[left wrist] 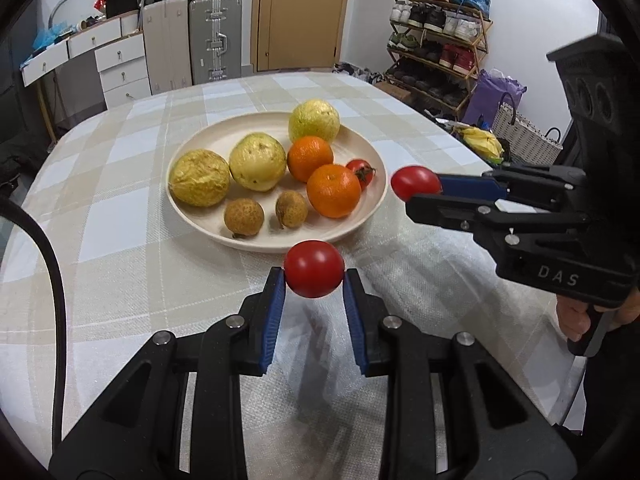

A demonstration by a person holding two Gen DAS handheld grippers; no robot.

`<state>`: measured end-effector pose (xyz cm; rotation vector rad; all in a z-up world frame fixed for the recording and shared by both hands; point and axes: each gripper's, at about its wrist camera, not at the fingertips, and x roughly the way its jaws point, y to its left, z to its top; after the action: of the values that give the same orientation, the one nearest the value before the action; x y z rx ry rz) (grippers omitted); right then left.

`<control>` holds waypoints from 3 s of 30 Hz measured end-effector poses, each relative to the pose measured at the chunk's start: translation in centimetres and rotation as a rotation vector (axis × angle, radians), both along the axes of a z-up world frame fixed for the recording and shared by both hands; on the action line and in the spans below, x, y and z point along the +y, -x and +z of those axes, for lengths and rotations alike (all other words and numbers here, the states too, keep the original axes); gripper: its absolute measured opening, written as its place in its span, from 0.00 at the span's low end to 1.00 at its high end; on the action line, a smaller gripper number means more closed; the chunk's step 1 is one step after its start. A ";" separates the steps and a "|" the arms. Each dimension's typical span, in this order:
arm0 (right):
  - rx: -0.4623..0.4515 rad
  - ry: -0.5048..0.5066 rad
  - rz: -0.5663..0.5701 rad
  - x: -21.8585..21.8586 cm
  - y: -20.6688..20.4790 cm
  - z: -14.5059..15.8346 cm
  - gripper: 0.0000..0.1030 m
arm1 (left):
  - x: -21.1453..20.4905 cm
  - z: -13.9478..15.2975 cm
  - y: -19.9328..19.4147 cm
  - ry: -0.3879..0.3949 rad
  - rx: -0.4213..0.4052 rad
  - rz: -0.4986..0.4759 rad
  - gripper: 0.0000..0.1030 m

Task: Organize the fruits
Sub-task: 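Carry both red tomatoes over the cream plate with both grippers, then lower the tomatoes onto the plate and open both grippers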

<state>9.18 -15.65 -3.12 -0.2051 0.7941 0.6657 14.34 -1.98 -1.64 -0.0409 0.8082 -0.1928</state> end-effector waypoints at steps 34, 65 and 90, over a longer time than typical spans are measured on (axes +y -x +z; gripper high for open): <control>-0.042 -0.089 -0.077 -0.6 -1.7 0.4 0.27 | 5.1 2.1 -1.4 -0.020 -0.099 0.154 0.26; 0.021 -0.092 -0.162 -0.1 -7.2 -1.1 0.27 | 5.3 -0.3 -6.8 -0.060 -0.050 0.167 0.26; -0.037 -0.082 -0.183 -1.1 -5.5 -0.8 0.78 | 5.0 0.9 -4.2 -0.069 -0.153 0.224 0.78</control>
<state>14.71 -16.78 -3.96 -0.0686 0.7381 0.5193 18.53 3.05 -0.75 -0.0507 0.6512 0.0434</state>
